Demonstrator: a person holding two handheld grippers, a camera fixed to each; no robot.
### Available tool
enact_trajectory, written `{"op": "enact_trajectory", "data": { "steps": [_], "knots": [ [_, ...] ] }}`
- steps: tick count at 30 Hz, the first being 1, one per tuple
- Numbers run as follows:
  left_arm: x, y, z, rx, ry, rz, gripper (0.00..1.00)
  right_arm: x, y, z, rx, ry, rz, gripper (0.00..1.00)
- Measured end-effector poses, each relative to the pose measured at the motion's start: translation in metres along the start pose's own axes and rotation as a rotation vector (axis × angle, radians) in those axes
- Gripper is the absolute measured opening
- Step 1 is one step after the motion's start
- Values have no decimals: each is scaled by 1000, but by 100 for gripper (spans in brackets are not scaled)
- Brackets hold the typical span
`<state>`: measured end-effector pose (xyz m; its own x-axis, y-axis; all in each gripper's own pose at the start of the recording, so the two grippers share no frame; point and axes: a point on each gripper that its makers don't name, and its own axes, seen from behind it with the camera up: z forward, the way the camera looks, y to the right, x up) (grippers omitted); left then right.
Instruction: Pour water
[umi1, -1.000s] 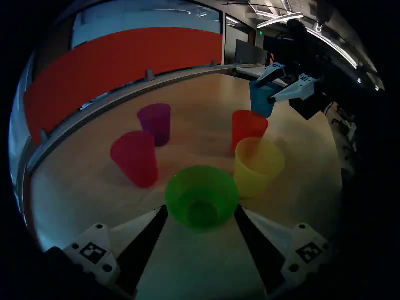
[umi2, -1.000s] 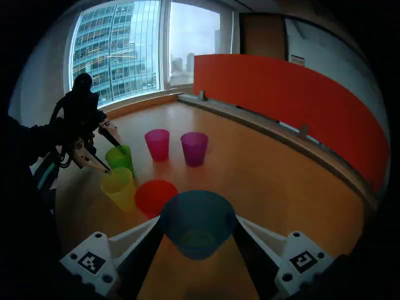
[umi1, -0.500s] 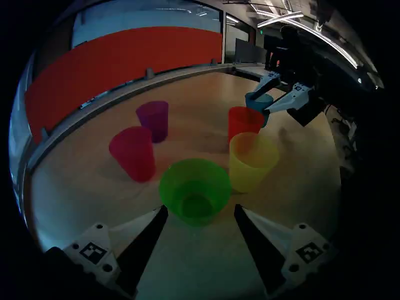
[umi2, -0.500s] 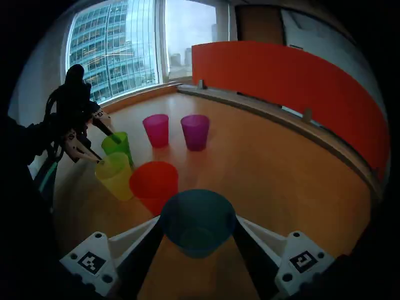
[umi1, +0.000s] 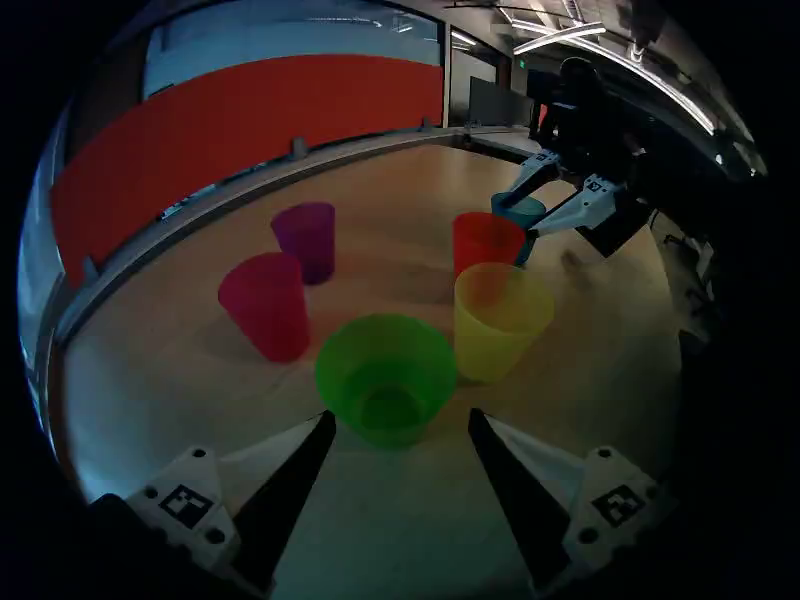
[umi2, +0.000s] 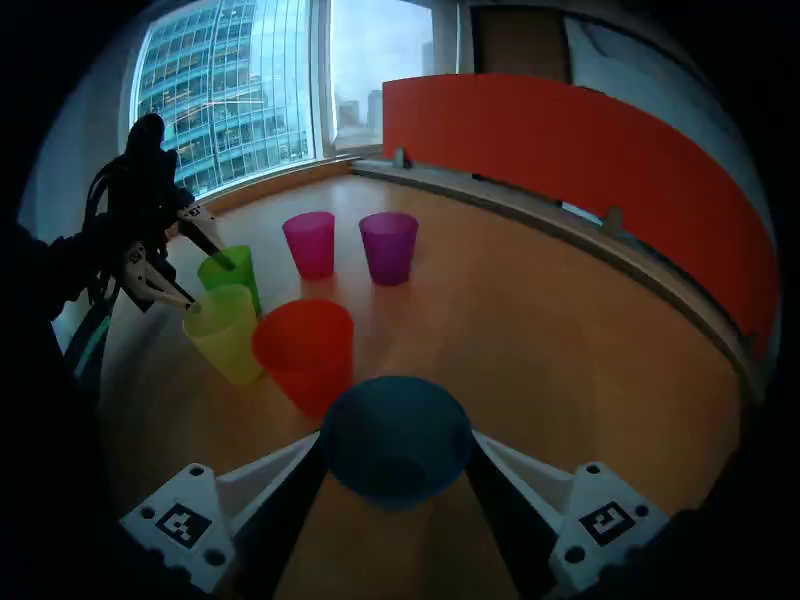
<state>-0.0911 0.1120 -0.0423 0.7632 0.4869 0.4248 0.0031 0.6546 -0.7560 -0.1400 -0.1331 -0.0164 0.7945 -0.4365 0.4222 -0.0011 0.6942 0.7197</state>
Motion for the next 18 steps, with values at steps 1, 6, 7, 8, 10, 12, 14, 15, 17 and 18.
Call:
{"op": "enact_trajectory", "data": {
  "steps": [1, 6, 7, 8, 10, 12, 14, 15, 17, 18],
  "knots": [
    [0, 0, 0, 0, 0, 1, 99, -1, -1, 0, 0, -1, -1, 93],
    [-2, 0, -1, 4, -4, 4, 99, -3, -1, -1, -3, -4, -2, 93],
    [-2, -1, -1, 4, -4, 3, 99, -3, -1, -1, -4, -4, -2, 93],
    [-2, -1, -1, 5, -5, 2, 99, -4, -1, -1, -4, -5, -2, 93],
    [-3, -2, -1, 8, -5, -1, 99, -4, -1, -1, -6, -6, -5, 93],
    [-3, -3, 0, 10, -4, -5, 99, -4, -1, -1, -9, -8, -8, 93],
    [-2, -4, 0, 11, -3, -8, 99, -4, 0, 0, -12, -10, -11, 93],
    [-2, -4, 0, 12, -3, -9, 99, -5, 0, 0, -13, -12, -12, 93],
    [-2, -5, 0, 13, -2, -11, 99, -6, 0, -1, -14, -16, -12, 94],
    [-2, -5, 0, 13, -2, -11, 99, -7, 0, -1, -15, -19, -12, 95]
  ]
}}
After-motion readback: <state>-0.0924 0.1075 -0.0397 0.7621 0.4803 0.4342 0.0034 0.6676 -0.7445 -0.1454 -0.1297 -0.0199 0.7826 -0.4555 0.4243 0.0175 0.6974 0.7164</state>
